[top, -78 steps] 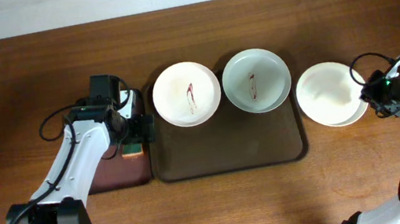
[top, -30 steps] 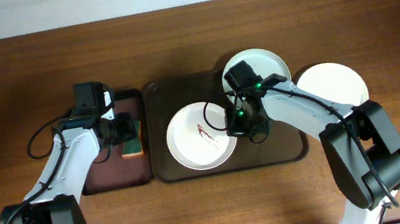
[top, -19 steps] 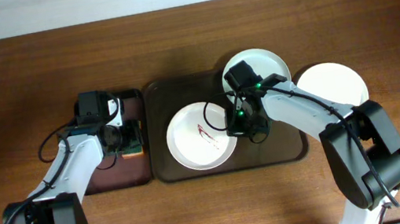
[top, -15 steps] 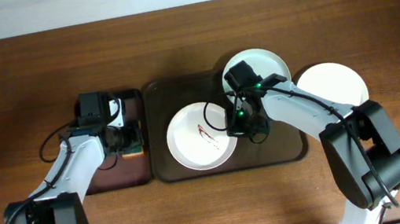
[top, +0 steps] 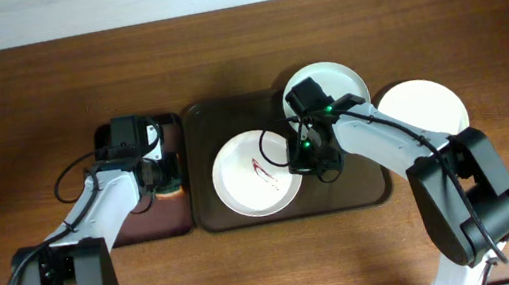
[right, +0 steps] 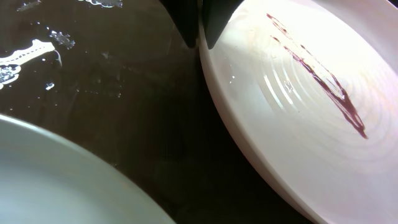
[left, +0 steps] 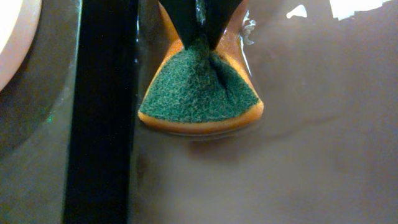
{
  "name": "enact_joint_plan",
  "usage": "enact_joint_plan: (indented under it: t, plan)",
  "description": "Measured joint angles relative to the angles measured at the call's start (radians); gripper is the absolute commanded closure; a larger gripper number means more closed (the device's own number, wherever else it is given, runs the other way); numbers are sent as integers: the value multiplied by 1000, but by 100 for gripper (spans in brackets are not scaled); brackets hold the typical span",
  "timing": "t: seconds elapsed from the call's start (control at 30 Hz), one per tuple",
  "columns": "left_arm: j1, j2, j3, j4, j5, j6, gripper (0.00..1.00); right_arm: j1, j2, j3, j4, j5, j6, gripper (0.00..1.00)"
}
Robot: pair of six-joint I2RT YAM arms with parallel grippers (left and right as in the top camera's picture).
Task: Clean dirty plates on tray and stack at the side
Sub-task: 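Pick up the sponge with the left gripper and bring it over the plate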
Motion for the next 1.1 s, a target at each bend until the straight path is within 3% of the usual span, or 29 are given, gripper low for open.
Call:
enact_joint_plan:
  t: [0.1, 0.27, 0.57, 1.1]
  plan:
    - [0, -44, 0, -25, -4, 0, 100, 0, 0, 0, 0, 0, 0, 96]
    - [0, -336, -1, -24, -8, 0, 100, 0, 0, 0, 0, 0, 0, 96]
    - [0, -537, -1, 86, -19, 0, 100, 0, 0, 0, 0, 0, 0, 96]
    - [0, -584, -1, 88, -19, 0, 100, 0, 0, 0, 0, 0, 0, 96]
